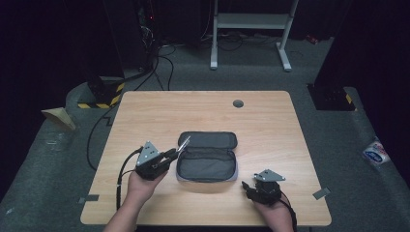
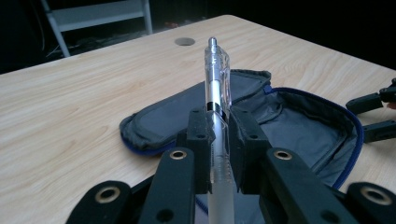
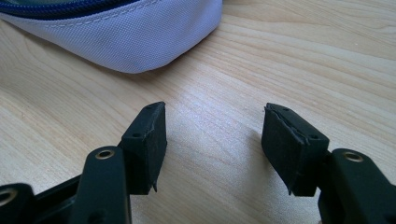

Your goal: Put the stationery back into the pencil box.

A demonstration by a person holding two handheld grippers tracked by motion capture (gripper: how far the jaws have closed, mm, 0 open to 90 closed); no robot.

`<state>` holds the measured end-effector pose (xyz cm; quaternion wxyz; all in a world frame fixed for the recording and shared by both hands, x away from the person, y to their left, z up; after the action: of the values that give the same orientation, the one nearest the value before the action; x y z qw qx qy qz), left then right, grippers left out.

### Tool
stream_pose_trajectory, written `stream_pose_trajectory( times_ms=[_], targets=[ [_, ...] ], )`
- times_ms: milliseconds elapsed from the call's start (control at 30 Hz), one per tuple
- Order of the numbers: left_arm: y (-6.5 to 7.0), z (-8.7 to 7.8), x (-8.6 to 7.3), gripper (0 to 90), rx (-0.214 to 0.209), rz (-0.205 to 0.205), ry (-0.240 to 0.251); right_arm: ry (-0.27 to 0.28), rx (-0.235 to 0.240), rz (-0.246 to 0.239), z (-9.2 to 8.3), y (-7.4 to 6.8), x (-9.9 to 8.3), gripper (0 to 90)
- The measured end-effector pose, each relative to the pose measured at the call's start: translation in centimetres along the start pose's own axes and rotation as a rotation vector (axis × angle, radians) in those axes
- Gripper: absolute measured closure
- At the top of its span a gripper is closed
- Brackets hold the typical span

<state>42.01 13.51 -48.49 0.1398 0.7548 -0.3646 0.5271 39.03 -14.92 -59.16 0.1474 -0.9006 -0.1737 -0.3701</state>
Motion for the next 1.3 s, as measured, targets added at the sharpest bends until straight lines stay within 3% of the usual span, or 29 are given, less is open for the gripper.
stream_pose_trajectory(
  times_ms=[600, 933, 1200, 1300],
  targets=[
    [2.5, 4.1, 1.8, 79.1, -0.113, 0.041, -0.001, 0.001, -0.003, 0.001, -0.1, 0.0, -0.1, 40.0],
    [3.7, 5.6, 2.1, 79.1, -0.145, 0.053, -0.017, 0.0, -0.002, 0.001, -0.1, 0.0, -0.1, 39.9],
    [4.5, 6.5, 3.5, 79.1, -0.176, 0.091, -0.005, 0.001, -0.002, -0.002, -0.1, 0.0, -0.1, 40.0],
    [4.4, 6.9, 3.5, 79.1, -0.181, 0.076, -0.014, 0.001, -0.001, -0.002, -0.1, 0.0, -0.1, 40.0]
  ],
)
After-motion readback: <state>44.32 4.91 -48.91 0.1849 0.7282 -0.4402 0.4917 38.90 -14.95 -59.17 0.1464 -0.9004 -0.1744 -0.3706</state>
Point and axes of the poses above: each handheld gripper's, and its own axes: z roughly forward along the jaws, x roughly out of its top, y roughly to its right, the point moved 10 cm from there along z, roughly forward along the jaws, and after that the axes turned 12 degrees about z, right-handed, at the moved point
